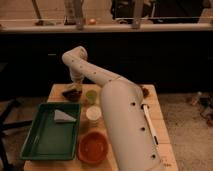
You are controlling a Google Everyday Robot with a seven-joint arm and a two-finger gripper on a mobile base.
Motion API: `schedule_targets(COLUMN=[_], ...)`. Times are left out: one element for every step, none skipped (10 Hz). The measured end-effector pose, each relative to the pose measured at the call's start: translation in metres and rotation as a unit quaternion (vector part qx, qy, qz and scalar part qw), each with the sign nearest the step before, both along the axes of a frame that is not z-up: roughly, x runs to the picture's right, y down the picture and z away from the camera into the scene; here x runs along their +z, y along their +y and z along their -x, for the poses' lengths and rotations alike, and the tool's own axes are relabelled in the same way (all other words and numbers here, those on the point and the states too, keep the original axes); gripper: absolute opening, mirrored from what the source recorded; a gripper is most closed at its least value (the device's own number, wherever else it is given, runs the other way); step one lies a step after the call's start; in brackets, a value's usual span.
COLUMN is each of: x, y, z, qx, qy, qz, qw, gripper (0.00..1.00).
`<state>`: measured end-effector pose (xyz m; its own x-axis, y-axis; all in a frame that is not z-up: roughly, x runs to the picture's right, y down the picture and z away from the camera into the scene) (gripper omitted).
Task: Wipe purple bowl with eraser
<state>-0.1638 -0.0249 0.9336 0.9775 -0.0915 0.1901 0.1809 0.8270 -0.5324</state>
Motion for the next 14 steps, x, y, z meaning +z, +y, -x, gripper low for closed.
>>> schedule_targets(x=[0.006, 0.011, 0.015, 0.017, 0.018, 0.016, 0.012, 0.006, -0.002, -0.012, -0.019, -0.025, -0.026, -0.027], y=[-0.003, -0.005, -0.005, -0.005, -0.005, -0.005, -0.004, -0.004, 0.0, 0.007, 0.013, 0.02, 0.023, 0.025], z=[-0.008, -0.018, -0.026, -0.032, -0.038, -0.041, -0.041, -0.039, -0.036, -0.029, -0.022, -0.012, -0.002, 0.008], qx=[0.002, 0.003, 0.002, -0.002, -0.004, -0.007, -0.01, -0.012, -0.015, -0.02, -0.024, -0.028, -0.031, -0.037], qy=[0.009, 0.02, 0.031, 0.04, 0.046, 0.048, 0.045, 0.04, 0.031, 0.016, 0.006, -0.006, -0.014, -0.024], qz=[-0.001, 0.001, 0.004, 0.005, 0.005, 0.004, 0.003, 0.001, 0.0, -0.001, 0.0, 0.003, 0.004, 0.006], qw=[1.0, 0.9998, 0.9995, 0.9992, 0.9989, 0.9988, 0.9989, 0.9991, 0.9994, 0.9997, 0.9997, 0.9996, 0.9994, 0.999], gripper=[0.0, 0.0, 0.0, 0.0, 0.0, 0.0, 0.0, 0.0, 0.0, 0.0, 0.0, 0.0, 0.0, 0.0])
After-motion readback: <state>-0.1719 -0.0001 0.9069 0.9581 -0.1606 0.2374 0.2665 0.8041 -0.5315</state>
